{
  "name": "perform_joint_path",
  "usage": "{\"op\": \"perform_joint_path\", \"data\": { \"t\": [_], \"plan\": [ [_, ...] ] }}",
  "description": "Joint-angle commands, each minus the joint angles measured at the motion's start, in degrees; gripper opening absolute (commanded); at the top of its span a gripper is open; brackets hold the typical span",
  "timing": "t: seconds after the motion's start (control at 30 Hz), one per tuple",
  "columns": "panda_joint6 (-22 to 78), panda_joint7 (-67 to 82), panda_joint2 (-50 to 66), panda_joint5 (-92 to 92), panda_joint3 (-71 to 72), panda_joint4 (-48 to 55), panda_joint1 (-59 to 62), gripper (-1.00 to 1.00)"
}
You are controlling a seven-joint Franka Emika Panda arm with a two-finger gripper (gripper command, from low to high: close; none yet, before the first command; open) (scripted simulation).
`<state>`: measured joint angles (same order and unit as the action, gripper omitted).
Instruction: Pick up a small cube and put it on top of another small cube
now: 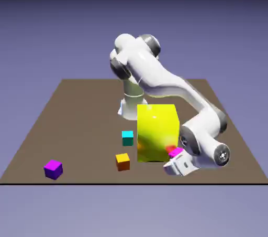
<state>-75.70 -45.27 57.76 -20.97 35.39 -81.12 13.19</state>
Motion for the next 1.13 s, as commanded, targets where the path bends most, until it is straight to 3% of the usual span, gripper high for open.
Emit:
{"op": "perform_joint_path", "data": {
  "t": [0.0,0.27,0.63,0.8,1.0,1.03,1.1],
  "plan": [
    [-0.1,-0.3,-0.5,2.4,-2.1,0.9,1.2,-1.0],
    [-1.0,-2.8,-4.3,22.3,-18.6,8.2,10.6,-1.0],
    [14.2,-11.7,-3.5,44.5,-41.4,-3.6,-5.4,-1.0],
    [14.3,-12.9,-5.0,53.0,-48.6,-1.1,-2.2,-1.0],
    [6.1,-10.3,-7.7,53.7,-48.3,-12.5,-5.4,-1.0],
    [6.1,-10.3,-7.7,53.7,-48.3,-12.5,-5.4,1.0],
    [7.6,-10.8,-7.2,53.5,-48.4,-10.5,-4.8,1.0]
  ]
}}
